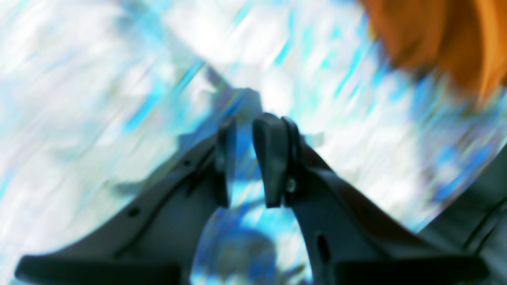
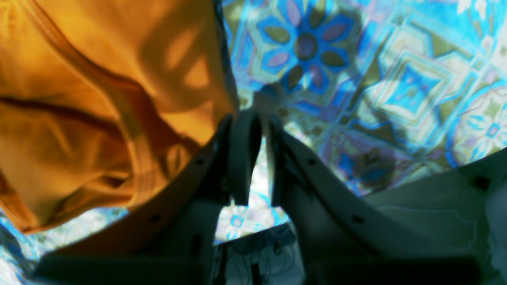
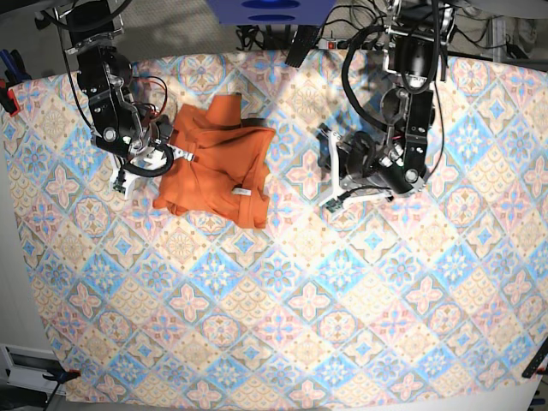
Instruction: Fold the T-shirt properly
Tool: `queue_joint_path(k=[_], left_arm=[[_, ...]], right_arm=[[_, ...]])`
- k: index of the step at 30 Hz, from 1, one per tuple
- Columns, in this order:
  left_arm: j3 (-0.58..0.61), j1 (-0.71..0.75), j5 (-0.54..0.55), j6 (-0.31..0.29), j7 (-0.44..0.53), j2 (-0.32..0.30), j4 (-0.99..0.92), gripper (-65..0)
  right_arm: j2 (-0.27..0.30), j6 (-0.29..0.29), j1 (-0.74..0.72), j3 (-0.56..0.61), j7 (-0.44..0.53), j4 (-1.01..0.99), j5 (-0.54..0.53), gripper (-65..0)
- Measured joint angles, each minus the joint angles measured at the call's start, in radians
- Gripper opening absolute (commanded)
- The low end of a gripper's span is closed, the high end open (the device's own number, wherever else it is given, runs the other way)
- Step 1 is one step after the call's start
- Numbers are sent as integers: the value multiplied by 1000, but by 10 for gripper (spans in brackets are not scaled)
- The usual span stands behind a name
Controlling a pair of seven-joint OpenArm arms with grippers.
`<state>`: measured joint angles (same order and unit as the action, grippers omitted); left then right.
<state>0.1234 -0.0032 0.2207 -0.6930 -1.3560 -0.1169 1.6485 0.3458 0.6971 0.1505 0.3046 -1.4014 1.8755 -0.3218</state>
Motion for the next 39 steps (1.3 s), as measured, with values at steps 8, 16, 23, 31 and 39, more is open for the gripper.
queue_joint_path(k=[8,16,23,31,39], left_arm=[[224,121,18,-8,-35,34,152,-596],[267,60,18,-7,46,102,-69,-600],[339,-37,68,-17,254,137,-396,-599],[289,-98,90,-41,341,161,-516,-599],[114,-198,23,-7,313,113,-520,-598]], right_arm=[[1,0,-34,0,1,0,0,-583],[0,0,-28,0,0,0,0,-583],[1,0,-23,0,-2,0,0,-583],[0,0,-26,0,-2,0,-1,-583],[1,0,-24,0,-1,0,0,-583]])
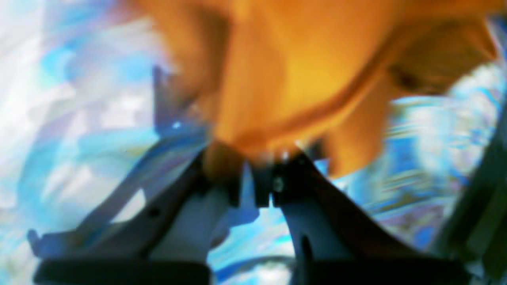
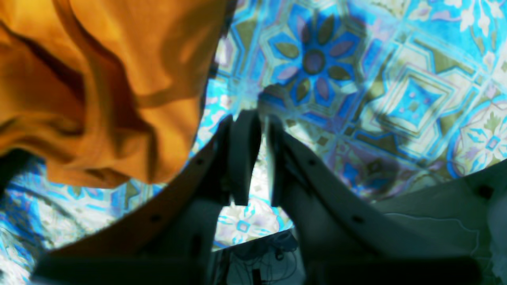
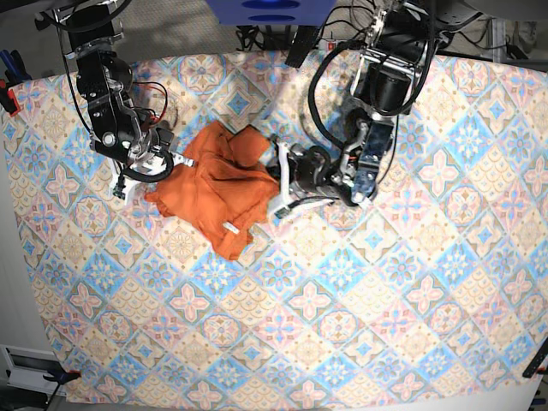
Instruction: Fold the T-shirt properly
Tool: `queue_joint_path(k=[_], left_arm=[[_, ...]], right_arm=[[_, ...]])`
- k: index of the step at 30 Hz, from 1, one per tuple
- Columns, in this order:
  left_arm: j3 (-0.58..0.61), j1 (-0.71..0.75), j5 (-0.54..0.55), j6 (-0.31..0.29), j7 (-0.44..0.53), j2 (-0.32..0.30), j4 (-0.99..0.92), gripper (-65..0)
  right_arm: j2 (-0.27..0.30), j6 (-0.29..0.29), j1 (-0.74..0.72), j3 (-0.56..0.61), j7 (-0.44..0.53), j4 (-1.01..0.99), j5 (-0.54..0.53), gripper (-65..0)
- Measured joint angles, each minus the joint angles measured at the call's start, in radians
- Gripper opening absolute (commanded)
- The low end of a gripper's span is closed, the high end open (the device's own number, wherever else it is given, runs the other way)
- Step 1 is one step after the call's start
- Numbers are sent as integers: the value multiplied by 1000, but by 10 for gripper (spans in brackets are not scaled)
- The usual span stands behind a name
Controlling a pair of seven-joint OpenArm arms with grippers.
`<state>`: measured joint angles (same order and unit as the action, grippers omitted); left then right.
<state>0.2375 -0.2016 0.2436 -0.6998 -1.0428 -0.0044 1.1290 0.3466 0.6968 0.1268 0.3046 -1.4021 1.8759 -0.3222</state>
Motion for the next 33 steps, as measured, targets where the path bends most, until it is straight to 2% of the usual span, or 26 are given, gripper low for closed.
queue_joint_path(k=[3,5,8,13,17,19,24,26,30,33], left_arm=[[-37,-1,-1,0,2,1,0,-553],[-37,-15,-8,0,-5,27,-18,-506],[-36,-51,-1,5,87,78,-129,-450],[-35,-167,47,-12,232,140,-442,-493],[-39,-193,55,-21,330,146,-537,-504],[-43,-198,68,-28,336,143,-550,-504],[-42,-243,36,-31,284,152,-563,-503],[-50,-256,40,-21,284,152,-565,-503],[-120,-279,85,7,272,143,-570,-503],[-157,-283,101,15,272,129,-570,-496]], right_arm=[[0,0,1,0,-2,0,-2,-583],[0,0,0,0,-1,0,-2,-583],[0,0,0,0,-1,0,-1,-583],[-1,0,3,0,-1,0,0,-583],[-5,0,3,2,2,0,0,-583],[-3,0,6,10,2,0,0,-583],[-5,0,33,68,-8,0,-12,-583],[-8,0,27,93,-2,0,-34,-583],[-9,0,17,105,-2,0,-153,-583],[-8,0,5,110,56,-6,-151,-583]])
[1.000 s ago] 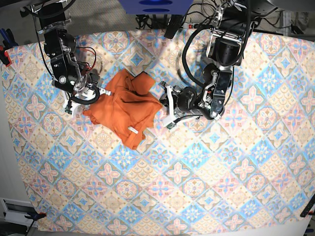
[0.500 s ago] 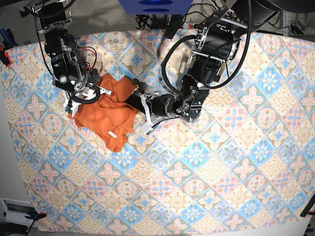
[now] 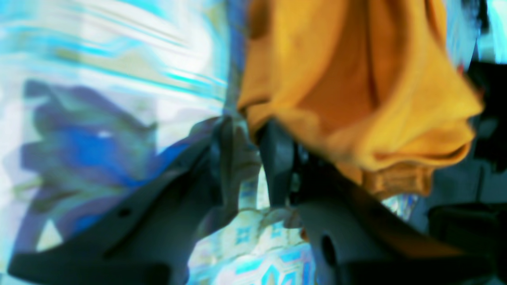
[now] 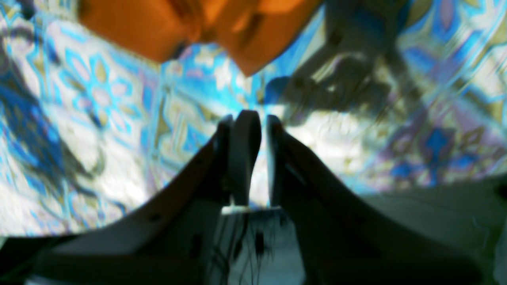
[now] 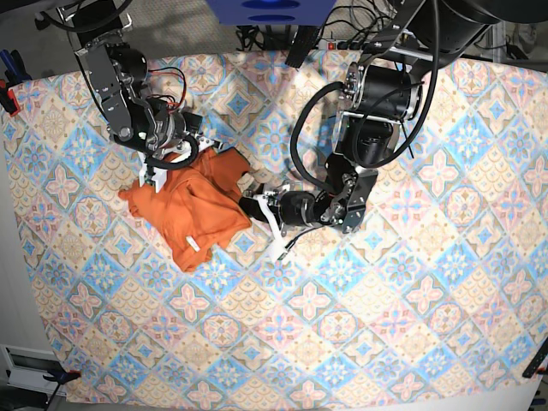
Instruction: Fold the T-shirt properly
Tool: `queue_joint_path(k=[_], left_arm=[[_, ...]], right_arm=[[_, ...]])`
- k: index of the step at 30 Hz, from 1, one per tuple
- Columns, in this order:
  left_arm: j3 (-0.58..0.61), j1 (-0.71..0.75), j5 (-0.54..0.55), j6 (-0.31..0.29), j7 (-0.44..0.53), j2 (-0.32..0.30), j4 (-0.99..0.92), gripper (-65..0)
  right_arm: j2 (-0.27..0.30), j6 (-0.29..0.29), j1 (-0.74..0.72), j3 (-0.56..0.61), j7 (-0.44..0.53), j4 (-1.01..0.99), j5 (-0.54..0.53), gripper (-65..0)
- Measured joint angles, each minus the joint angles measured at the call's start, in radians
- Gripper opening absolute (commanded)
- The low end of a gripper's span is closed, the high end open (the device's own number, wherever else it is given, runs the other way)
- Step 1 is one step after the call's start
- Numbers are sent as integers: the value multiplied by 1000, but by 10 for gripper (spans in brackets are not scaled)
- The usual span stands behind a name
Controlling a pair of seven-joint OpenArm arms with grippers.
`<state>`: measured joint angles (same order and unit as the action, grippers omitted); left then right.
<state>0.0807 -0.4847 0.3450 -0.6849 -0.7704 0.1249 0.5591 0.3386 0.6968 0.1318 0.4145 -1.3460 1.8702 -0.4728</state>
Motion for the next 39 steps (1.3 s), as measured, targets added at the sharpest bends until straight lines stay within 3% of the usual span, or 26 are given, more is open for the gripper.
queue_joint_path(k=[9,12,17,19,24,30,36,39], left_arm=[[-3,-3,9,-8,-3,5,-2,-321],[-6,-3,12,-11,-3,5,-2,-302],[-5,-8,13,-11,-3,-5,-2,-302],[-6,-8,16,-11,-3,-16,-2,-302],[-15,-11,30,-27,4,-82,-1,-302],[-82,-16,53,-30,-35,-175,6,-307],[-75,-14,64,-46,-95,-239,30,-310],[-22,53,63,-36,-102,-305,175,-310]], right_arm=[[5,0,-20,5,72,-8,0,-583],[-6,0,-37,10,97,-40,1,-583],[-31,4,-47,111,87,-85,-11,-583],[-38,2,-59,148,144,-84,-9,-583],[-23,5,-90,230,245,-85,1,-583],[-35,-2,-129,322,287,-84,-6,-583],[-40,3,-116,306,175,-32,-3,-583],[-49,-3,-47,191,135,32,-8,-583]])
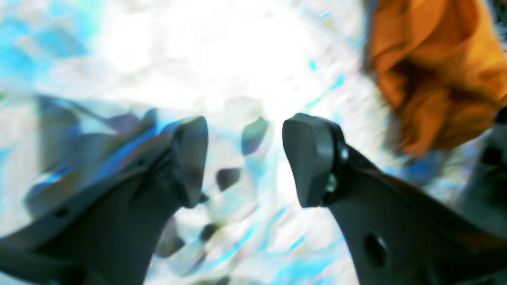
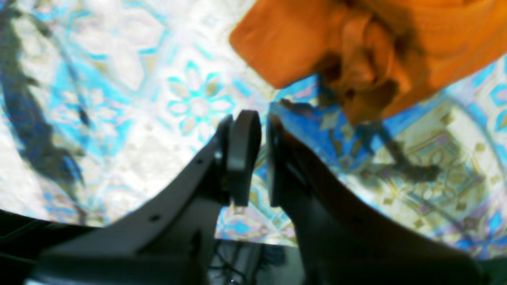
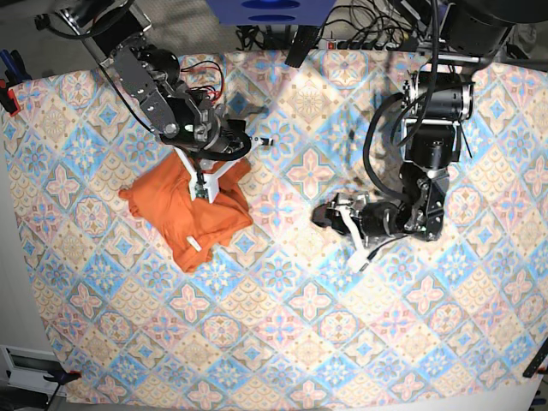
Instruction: Fold the T-shirt properly
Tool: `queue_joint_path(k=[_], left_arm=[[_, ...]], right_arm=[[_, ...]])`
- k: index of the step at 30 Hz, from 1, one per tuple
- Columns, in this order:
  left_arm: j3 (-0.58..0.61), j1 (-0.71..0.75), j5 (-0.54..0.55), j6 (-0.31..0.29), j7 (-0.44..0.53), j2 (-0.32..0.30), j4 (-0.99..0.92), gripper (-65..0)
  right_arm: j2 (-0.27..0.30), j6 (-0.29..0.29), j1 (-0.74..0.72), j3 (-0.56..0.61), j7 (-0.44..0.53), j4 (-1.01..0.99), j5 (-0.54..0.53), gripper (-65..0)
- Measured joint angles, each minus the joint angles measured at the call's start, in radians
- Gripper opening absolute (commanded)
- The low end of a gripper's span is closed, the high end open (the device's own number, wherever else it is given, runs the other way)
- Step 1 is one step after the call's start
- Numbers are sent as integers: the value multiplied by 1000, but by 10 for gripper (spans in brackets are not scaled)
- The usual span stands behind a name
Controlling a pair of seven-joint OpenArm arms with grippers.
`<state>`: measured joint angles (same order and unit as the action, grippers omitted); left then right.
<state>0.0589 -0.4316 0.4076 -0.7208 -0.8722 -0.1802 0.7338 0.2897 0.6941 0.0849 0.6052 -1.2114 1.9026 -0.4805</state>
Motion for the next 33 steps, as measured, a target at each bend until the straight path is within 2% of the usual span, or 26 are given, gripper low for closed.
queue_joint_path(k=[4,5,9,12,16,19,22,26,29,33], left_arm=[[30,127,-50,18,-127,-89,281,-346],[31,176,-73,40,-161,-103,373,-367],[36,305,-48,14,-161,-158,665,-415],[17,353,-54,21,-153,-183,750,-428],[-94,447,-61,21,-158,-195,761,-429],[-135,488,-66,27,-161,-200,761,-440],[-138,545,-80,24,-155,-202,833,-486],[-139,653,-195,24,-154,-200,992,-511],[-148,717,-295,21,-156,-167,1105,-514],[-188,767,-420,17,-136,-80,1143,-514]], right_arm=[[13,1,37,-171,-89,24,6,-584],[14,11,46,-216,-114,24,1,-584],[53,2,78,-332,-132,48,-70,-584],[88,4,114,-454,-131,47,-70,-584],[136,3,167,-611,-122,48,-71,-584],[166,3,220,-689,-133,46,-81,-584],[183,3,256,-737,-127,44,-77,-584],[180,0,338,-811,-129,44,-93,-584],[182,3,419,-886,-104,41,-79,-584],[190,3,500,-972,-77,42,-80,-584]])
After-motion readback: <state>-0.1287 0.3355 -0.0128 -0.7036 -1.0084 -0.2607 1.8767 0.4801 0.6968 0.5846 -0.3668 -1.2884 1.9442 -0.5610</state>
